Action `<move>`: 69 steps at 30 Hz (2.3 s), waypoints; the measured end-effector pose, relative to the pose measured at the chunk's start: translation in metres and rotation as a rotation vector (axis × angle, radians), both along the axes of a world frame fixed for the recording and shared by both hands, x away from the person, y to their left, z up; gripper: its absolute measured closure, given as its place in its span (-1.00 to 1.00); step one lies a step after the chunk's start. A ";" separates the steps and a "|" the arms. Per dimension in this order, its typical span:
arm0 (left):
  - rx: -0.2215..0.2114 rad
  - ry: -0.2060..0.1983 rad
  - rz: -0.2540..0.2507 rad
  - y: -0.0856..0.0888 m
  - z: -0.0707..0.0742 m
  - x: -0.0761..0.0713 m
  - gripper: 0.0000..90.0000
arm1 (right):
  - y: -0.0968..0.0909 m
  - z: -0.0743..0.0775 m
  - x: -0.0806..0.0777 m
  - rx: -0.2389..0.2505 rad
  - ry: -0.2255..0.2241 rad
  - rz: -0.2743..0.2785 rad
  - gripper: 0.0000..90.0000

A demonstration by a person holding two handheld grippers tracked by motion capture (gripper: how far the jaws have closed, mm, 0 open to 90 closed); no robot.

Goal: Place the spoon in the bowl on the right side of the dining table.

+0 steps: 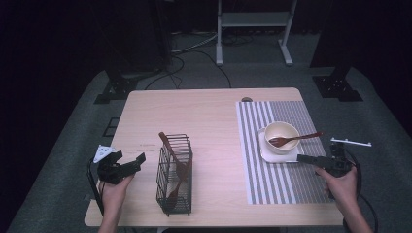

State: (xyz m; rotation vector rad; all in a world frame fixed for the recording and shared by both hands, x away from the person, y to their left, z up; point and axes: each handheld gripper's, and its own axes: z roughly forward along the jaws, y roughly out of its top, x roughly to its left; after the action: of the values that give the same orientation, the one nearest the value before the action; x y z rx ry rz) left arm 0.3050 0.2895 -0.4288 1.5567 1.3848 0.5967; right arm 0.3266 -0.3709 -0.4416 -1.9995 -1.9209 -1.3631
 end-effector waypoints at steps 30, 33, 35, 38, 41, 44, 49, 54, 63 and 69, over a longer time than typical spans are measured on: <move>0.004 0.002 0.000 0.000 0.000 0.000 -0.95 | 0.020 -0.009 -0.024 -0.063 -0.009 0.074 -0.25; 0.005 0.001 -0.001 0.000 0.000 0.000 -0.95 | 0.023 -0.010 -0.027 -0.063 -0.009 0.087 -0.26; 0.003 0.001 -0.001 0.000 0.000 0.000 -0.95 | 0.024 -0.010 -0.028 -0.064 -0.010 0.088 -0.26; 0.003 0.002 -0.001 0.000 0.000 0.000 -0.95 | 0.028 -0.011 -0.032 -0.065 -0.014 0.098 -0.26; 0.003 0.002 0.000 0.000 0.000 0.000 -0.95 | 0.030 -0.012 -0.035 -0.068 -0.019 0.105 -0.26; 0.004 0.002 0.000 0.000 0.000 0.000 -0.95 | 0.032 -0.013 -0.037 -0.063 -0.020 0.113 -0.27; 0.003 0.002 0.000 0.000 0.000 0.000 -0.95 | 0.035 -0.015 -0.041 -0.071 -0.028 0.116 -0.27; 0.002 0.001 0.000 0.000 0.000 0.000 -0.95 | 0.038 -0.015 -0.046 -0.079 -0.039 0.125 -0.27; 0.003 -0.001 0.001 -0.001 0.000 0.000 -0.95 | 0.045 -0.016 -0.058 -0.078 -0.052 0.145 -0.28; 0.002 -0.001 0.003 0.000 0.000 0.000 -0.95 | 0.050 -0.016 -0.064 -0.079 -0.061 0.156 -0.28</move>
State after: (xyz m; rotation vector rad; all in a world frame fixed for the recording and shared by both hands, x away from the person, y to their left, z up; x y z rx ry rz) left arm 0.3046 0.2894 -0.4286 1.5560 1.3861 0.6004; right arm 0.2629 -0.3210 -0.4581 -1.8148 -2.1381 -1.3440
